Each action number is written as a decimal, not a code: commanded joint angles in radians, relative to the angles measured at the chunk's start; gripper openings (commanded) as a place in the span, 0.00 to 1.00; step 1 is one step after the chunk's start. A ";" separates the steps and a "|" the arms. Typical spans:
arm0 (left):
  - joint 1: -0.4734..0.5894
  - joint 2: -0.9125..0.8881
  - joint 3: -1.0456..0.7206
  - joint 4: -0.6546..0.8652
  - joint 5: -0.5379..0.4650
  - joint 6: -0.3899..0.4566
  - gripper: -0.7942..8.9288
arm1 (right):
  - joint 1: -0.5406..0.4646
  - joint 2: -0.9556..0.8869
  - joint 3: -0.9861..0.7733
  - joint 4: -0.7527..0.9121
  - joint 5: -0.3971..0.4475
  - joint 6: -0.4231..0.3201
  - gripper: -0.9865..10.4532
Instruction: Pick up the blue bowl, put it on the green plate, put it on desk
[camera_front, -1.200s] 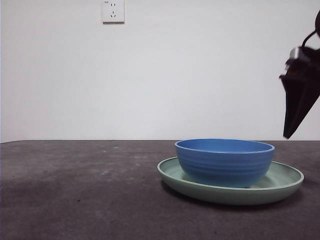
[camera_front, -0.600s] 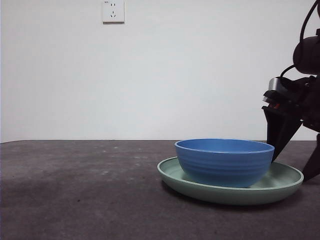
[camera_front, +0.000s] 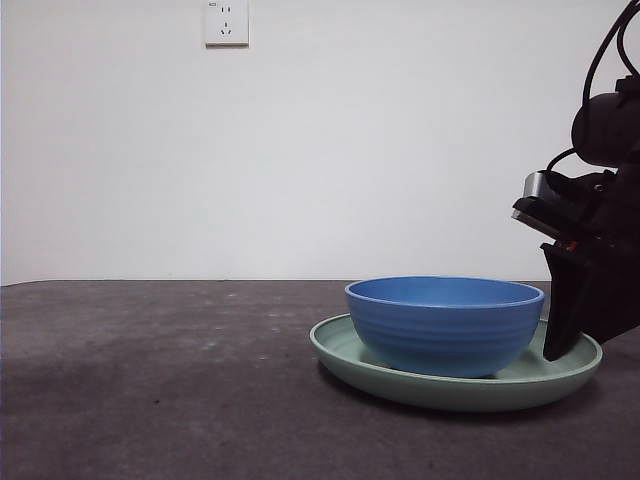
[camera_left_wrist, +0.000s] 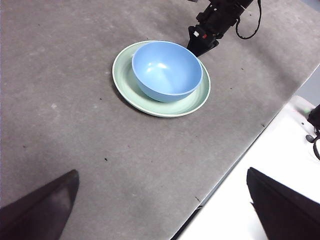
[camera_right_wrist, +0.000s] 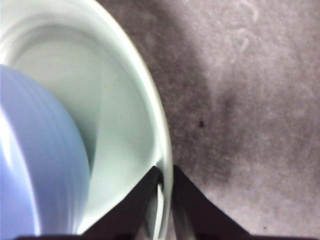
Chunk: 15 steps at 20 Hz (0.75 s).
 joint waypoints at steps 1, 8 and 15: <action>-0.006 0.004 0.010 0.009 -0.004 -0.003 0.72 | 0.004 0.016 0.015 -0.003 0.009 -0.006 0.09; -0.006 0.004 0.010 0.007 -0.004 -0.003 0.72 | 0.015 0.006 0.162 -0.165 -0.012 -0.006 0.09; -0.006 0.004 0.010 0.008 -0.004 -0.002 0.72 | 0.100 0.006 0.273 -0.190 -0.080 0.085 0.09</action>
